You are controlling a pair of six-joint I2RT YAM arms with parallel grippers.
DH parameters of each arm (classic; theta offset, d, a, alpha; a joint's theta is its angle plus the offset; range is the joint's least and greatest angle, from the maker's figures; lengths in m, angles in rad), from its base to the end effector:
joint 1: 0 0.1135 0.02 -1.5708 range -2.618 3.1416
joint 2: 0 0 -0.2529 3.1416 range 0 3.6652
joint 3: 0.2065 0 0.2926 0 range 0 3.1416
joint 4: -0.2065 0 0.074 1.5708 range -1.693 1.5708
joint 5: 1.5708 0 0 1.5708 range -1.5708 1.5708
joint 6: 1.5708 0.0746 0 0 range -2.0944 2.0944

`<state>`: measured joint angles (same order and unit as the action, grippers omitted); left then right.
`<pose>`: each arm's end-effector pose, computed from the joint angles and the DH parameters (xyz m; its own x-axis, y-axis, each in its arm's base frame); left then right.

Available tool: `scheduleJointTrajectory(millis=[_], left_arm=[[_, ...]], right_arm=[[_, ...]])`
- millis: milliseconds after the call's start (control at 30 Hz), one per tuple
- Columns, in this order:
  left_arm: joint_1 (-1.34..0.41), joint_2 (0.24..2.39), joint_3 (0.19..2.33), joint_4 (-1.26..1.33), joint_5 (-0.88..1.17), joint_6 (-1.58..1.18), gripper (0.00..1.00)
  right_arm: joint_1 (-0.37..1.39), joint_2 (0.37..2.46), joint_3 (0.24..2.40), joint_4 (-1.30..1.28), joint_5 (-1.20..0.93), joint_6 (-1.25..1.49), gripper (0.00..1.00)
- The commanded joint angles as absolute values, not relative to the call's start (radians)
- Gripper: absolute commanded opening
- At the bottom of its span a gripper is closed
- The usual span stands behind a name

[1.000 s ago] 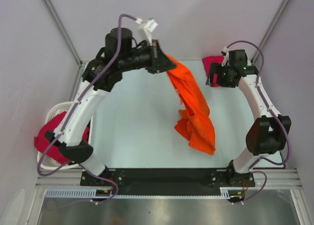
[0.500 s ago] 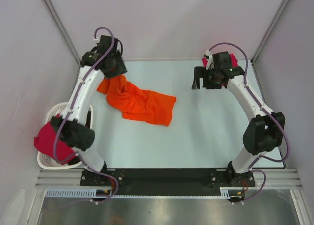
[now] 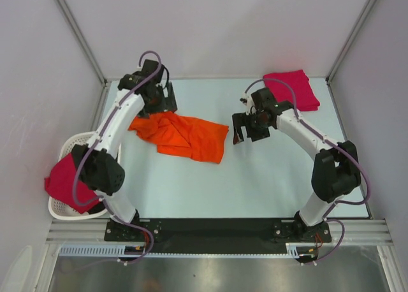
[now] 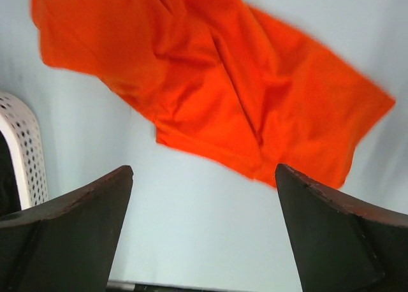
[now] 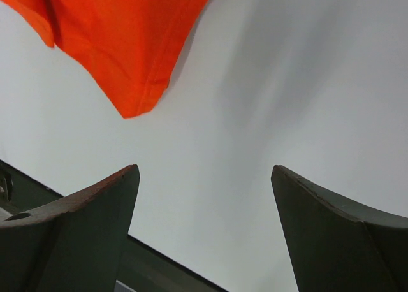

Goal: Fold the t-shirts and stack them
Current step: Flatten out the tshirt

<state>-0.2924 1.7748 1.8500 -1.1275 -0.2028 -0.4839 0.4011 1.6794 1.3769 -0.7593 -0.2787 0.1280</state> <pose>0.4115 -0.1082 0.3148 -0.8231 -0.2281 -0.5201 -0.2216 0.9722 -0.0757 0.3691 0.1788 0.2096 -0.8610 -0.2318 -0.4527 -0.3921 0.8695 0.3005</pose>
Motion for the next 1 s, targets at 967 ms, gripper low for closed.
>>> scheduleJointTrajectory(millis=[967], left_arm=[[-0.463,1.775,1.394,-1.035,-0.193,-0.261,1.00]], right_arm=[[0.495,2.175,1.492,-0.660,-0.773,0.261,0.82]])
